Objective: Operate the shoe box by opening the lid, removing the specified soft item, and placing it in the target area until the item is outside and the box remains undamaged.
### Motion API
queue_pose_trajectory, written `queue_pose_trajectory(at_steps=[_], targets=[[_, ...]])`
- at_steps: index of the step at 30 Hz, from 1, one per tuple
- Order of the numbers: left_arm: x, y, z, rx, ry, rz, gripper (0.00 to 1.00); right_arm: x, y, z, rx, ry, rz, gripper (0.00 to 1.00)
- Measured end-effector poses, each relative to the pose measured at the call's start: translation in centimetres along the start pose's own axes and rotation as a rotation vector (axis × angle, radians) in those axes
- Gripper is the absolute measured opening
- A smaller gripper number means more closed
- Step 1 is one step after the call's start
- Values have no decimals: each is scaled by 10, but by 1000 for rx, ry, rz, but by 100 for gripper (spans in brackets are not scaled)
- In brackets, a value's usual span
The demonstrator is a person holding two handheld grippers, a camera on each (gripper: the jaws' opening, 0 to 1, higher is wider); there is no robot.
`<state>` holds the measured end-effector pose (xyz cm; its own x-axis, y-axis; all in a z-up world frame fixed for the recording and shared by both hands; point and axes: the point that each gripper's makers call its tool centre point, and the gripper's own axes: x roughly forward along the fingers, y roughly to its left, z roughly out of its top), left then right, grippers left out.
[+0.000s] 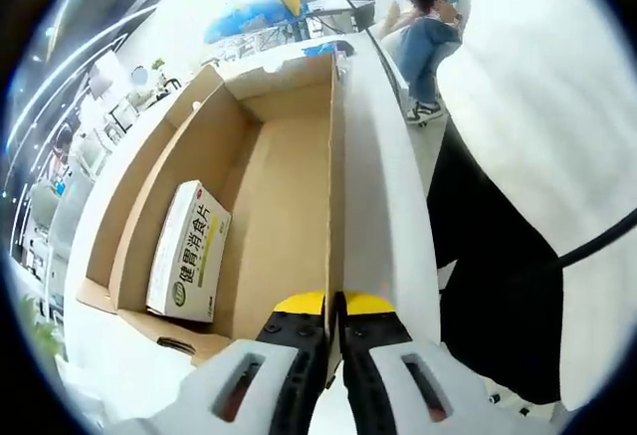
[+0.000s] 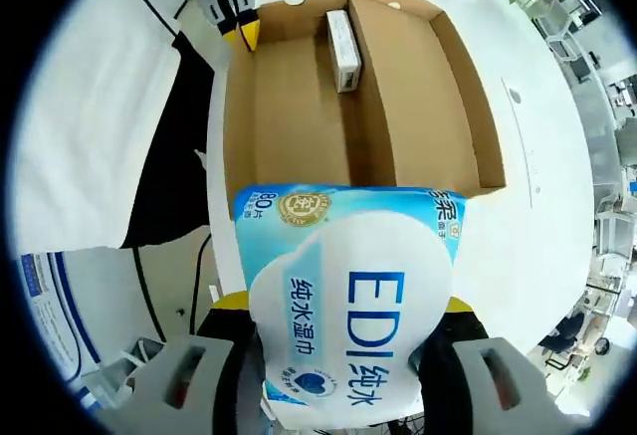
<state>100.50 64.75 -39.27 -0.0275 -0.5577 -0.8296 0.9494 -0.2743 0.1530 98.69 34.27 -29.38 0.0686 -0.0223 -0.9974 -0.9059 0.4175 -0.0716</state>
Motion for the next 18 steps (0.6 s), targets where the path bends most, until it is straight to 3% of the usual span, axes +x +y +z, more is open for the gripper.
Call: queue_pose_trajectory(at_steps=[5, 8, 18], targets=[[-1, -1, 1, -4, 5, -7, 3, 2, 1, -16, -8, 21, 2, 60], [-1, -1, 2, -16, 13, -20, 3, 7, 9, -26, 14, 25, 44, 60], [0, -1, -1, -12, 12, -16, 3, 27, 21, -32, -21, 36, 67, 60]])
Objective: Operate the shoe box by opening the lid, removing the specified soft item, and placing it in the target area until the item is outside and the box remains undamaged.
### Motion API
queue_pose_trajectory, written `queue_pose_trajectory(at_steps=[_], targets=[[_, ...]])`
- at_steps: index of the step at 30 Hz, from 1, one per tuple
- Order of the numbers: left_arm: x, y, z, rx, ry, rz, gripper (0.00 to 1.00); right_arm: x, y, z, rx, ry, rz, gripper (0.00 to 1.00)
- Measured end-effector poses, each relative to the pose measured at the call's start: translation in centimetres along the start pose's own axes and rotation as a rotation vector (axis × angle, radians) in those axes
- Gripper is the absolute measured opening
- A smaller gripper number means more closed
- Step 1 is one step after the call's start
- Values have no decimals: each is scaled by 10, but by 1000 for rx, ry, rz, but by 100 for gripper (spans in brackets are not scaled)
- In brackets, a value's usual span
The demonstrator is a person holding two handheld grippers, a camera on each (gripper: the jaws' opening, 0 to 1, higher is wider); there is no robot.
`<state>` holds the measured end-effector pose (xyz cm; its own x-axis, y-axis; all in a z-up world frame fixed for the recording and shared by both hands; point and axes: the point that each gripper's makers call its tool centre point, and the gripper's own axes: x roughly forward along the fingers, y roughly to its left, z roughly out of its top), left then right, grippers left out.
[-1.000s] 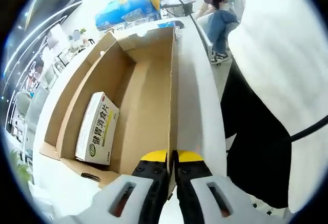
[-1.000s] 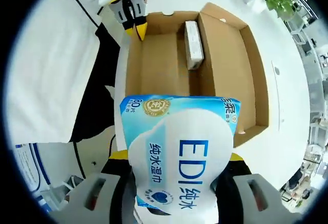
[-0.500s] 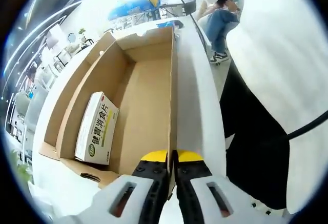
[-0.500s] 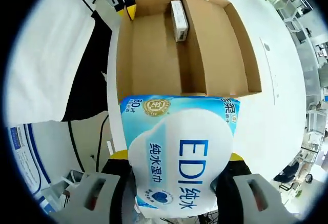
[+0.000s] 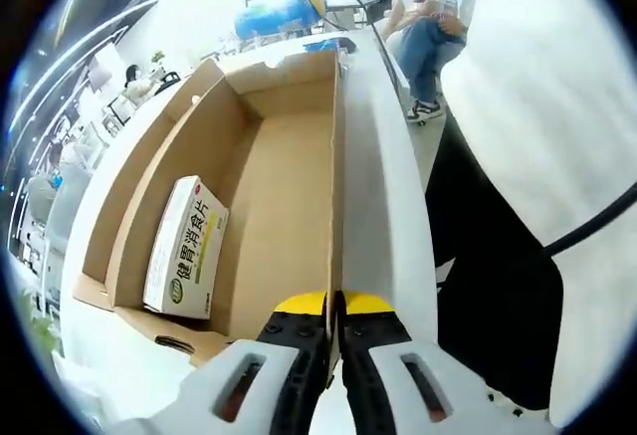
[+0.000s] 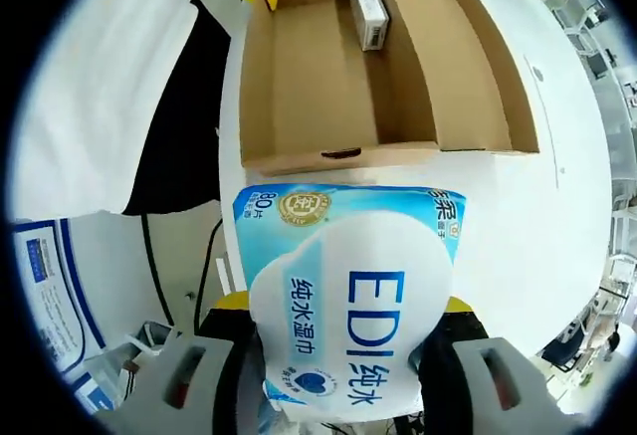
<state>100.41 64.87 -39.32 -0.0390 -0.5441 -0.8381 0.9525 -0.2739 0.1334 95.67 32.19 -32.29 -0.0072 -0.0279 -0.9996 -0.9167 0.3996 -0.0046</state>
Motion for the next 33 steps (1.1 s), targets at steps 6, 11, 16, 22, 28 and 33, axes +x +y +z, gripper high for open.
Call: queue_pose_trajectory(at_steps=[6, 11, 16, 22, 28, 33], targets=[[0, 0, 0, -5, 3, 0, 3, 2, 4, 4, -16, -5, 8, 60], [0, 1, 1, -6, 4, 4, 3, 10, 6, 5, -30, 4, 19, 60], [0, 1, 0, -6, 3, 3, 3, 19, 7, 5, -27, -3, 33, 60], [1, 1, 0, -7, 3, 2, 3, 29, 10, 4, -18, 3, 50, 60], [1, 1, 0, -6, 2, 4, 3, 35, 14, 4, -36, 14, 61, 60], [1, 1, 0, -8, 2, 1, 3, 43, 13, 4, -39, 19, 67, 59]])
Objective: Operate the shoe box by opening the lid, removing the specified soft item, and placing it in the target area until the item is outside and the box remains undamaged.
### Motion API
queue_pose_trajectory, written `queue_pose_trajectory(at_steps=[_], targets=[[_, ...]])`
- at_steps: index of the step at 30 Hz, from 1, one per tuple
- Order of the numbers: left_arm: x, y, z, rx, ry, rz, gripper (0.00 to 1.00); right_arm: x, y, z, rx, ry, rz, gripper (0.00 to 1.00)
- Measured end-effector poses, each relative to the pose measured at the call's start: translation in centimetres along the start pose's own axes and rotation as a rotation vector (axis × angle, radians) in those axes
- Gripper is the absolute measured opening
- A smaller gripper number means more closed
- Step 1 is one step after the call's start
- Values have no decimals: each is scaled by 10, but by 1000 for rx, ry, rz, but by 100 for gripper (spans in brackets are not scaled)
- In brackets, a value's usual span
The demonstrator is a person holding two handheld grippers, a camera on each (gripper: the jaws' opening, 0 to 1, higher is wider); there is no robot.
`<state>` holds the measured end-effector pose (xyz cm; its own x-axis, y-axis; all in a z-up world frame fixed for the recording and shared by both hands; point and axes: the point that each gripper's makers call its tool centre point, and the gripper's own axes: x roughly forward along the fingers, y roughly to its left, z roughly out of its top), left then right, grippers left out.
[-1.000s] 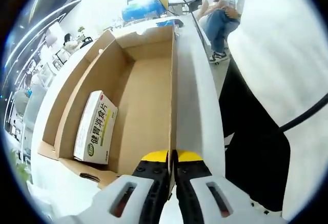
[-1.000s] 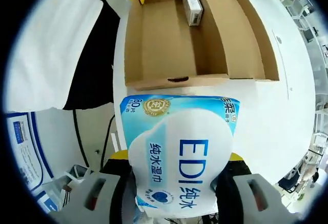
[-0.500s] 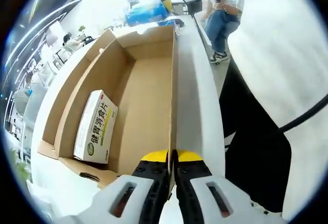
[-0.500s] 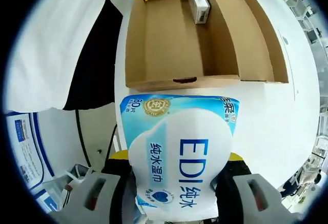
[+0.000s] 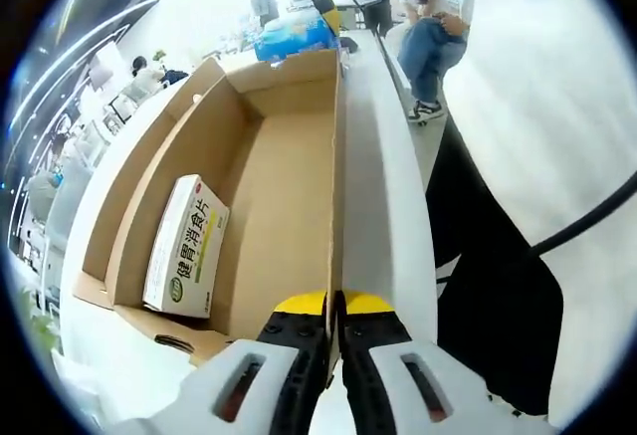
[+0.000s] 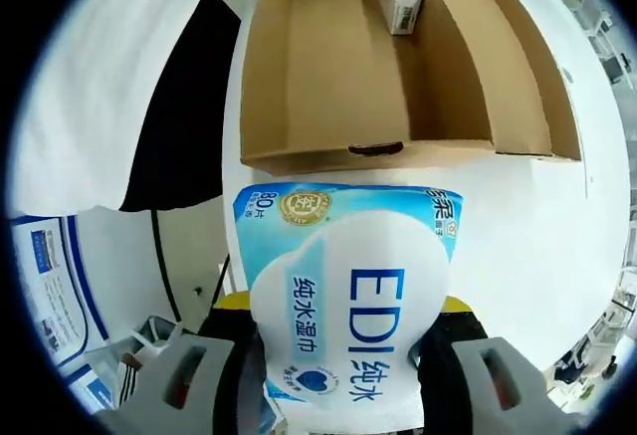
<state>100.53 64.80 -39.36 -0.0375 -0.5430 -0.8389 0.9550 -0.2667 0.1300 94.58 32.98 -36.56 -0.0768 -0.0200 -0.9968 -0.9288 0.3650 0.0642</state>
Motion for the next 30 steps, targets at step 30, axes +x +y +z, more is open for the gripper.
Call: queue_pose_trajectory(at_steps=[30], targets=[[0, 0, 1, 4, -4, 7, 3, 5, -1, 4, 18, 2, -5, 62]])
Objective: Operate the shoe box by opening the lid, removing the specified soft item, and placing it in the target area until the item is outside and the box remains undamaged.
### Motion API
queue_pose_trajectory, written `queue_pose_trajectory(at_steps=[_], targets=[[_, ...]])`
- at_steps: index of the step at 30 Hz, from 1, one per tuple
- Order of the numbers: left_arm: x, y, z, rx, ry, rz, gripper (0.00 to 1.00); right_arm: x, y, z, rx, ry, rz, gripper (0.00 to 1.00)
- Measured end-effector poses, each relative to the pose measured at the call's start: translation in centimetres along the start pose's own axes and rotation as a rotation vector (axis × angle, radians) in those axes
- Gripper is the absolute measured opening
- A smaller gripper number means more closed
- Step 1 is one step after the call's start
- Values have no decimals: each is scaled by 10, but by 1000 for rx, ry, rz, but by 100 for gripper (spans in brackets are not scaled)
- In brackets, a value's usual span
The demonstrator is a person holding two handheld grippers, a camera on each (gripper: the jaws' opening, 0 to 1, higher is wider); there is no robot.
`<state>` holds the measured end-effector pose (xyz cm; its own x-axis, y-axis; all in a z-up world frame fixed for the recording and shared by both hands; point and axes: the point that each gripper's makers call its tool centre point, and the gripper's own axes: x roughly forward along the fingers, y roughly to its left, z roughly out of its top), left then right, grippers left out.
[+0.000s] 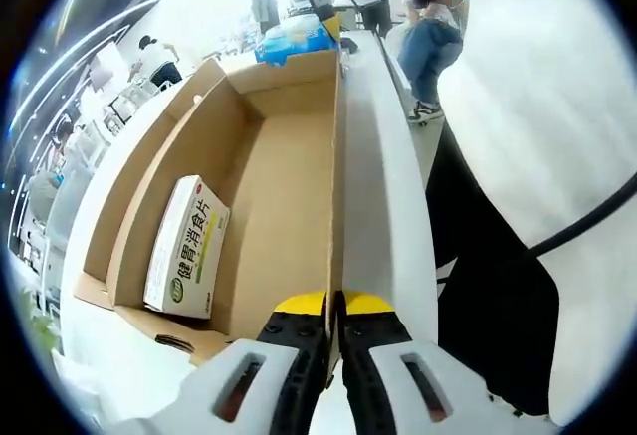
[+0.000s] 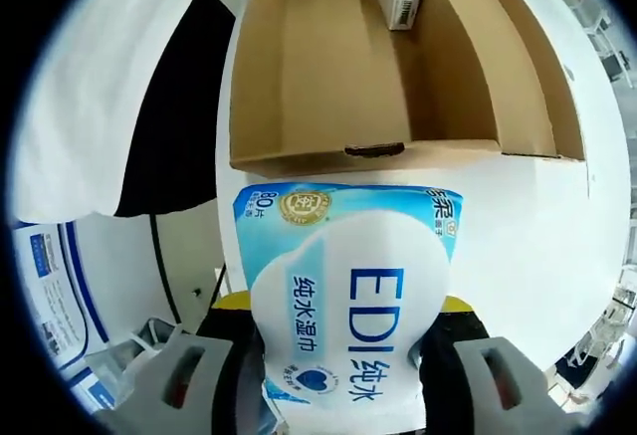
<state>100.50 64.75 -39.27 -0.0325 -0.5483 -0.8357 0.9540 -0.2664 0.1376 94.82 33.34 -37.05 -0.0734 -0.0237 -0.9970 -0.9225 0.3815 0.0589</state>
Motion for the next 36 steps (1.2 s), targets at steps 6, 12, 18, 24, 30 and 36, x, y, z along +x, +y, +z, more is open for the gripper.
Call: queue_pose_trajectory(at_steps=[6, 12, 18, 24, 30, 36], targets=[[1, 0, -2, 0, -1, 1, 3, -1, 1, 2, -17, 0, -11, 62], [1, 0, -1, 0, 0, -1, 3, 0, 0, 2, -18, -3, -12, 63], [1, 0, -1, 3, -1, 1, 3, -1, -8, 3, 0, -58, -80, 74], [1, 0, -1, 3, -2, 2, 3, -13, -3, 6, -13, -91, -80, 78], [1, 0, 0, 1, -2, 6, 3, -26, -5, 5, 16, -128, -124, 77], [1, 0, -1, 1, -1, 10, 3, -37, -7, 2, 111, -187, -193, 70]])
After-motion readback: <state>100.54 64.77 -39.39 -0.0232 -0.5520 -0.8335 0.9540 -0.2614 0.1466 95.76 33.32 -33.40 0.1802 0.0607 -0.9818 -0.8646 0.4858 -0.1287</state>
